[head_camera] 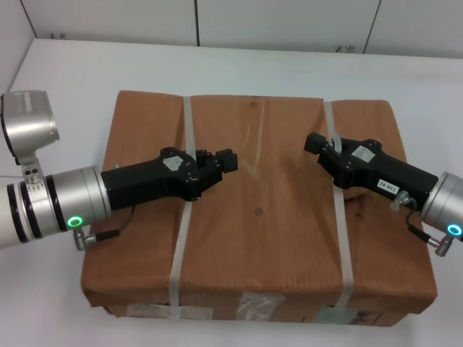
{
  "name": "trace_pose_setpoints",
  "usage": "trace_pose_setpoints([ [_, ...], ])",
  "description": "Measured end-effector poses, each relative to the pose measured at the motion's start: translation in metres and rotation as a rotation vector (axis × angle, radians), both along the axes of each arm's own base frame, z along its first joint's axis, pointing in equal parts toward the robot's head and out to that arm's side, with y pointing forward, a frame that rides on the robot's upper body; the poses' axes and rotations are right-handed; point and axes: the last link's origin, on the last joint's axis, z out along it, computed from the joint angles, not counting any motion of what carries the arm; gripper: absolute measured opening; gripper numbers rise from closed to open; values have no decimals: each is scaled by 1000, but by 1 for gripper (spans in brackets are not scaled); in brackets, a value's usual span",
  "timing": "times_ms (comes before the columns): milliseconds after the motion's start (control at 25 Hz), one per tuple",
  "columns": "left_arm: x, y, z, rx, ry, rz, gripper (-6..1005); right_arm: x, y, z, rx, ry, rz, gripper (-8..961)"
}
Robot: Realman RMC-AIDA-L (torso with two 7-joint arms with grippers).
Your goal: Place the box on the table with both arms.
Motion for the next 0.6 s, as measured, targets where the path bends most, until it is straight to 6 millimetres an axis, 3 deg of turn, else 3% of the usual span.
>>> trace_pose_setpoints([
  [320, -1, 1, 0, 4, 5, 0, 98, 0, 0, 0, 1, -2, 0, 26],
  [600, -14, 12, -8, 39, 125, 65, 98, 5, 8, -6, -5, -62, -48, 27],
])
